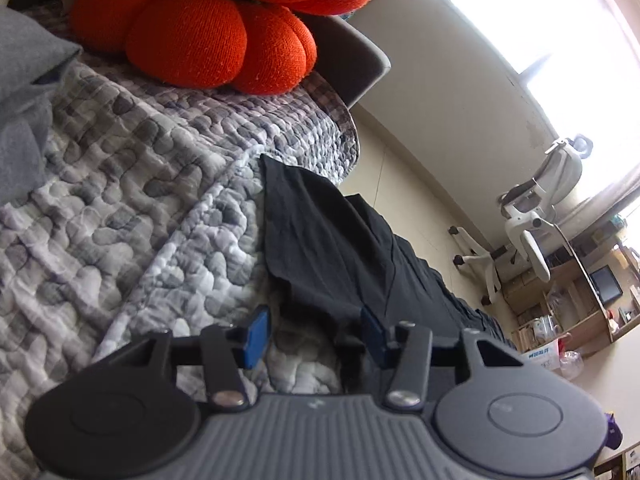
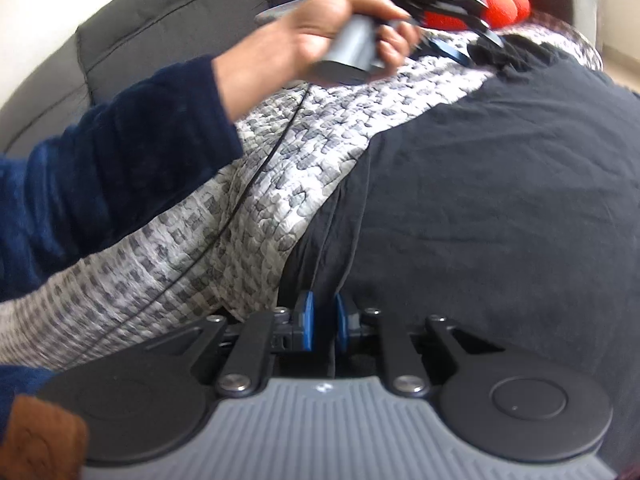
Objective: Fold clothes
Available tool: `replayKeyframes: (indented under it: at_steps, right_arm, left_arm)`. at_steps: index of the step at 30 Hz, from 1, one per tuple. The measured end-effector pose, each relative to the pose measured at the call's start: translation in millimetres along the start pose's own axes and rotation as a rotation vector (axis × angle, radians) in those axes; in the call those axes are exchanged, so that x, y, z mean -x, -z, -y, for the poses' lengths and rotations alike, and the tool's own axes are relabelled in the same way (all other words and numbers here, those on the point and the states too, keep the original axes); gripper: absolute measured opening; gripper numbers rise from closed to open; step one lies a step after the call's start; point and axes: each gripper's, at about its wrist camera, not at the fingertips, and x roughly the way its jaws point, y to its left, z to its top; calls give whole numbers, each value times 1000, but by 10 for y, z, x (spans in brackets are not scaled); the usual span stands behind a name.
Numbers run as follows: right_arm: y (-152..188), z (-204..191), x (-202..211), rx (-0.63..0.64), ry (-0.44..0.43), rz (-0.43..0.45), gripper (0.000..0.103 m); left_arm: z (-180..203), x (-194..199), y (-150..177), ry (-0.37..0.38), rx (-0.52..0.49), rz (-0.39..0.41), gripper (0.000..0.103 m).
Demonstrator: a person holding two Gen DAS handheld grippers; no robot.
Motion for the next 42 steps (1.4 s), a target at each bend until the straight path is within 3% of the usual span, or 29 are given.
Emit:
replayKeyframes:
  at_steps: [2,3,7,11,13,20,25,33,42]
  right_arm:
    - [7,-23,-7,24,24,6,4]
    - [13,-33,-7,34,33,9,5]
    - [55,-33,12,28,22,23,2]
    - [59,-39,4,15,28,22,2]
    - [55,-62,-4,11,24,23,13]
    - [32,-162,-58,28,35,29,20]
    - [31,-157,-58,9,44,42,2]
    - [242,3,238,-159,17,122,1]
    - [320,102,448,-283,-16,211,1]
  left_arm:
    - [25,-73,12,-3,-13,8,38]
    - [42,-98,14,-14,-26,10,25]
    - [42,-83,2,12,-33,40,13]
    - [68,4,-6,43,-38,83,12]
    - [77,21,3,41,-43,91,12]
    - [-6,-53,8,28,-15,63,12]
    - [-23,-95,13,22,-6,62,12]
    - [172,44,-14,53,-32,158,10]
    - [851,95,3,96,-224,212,9]
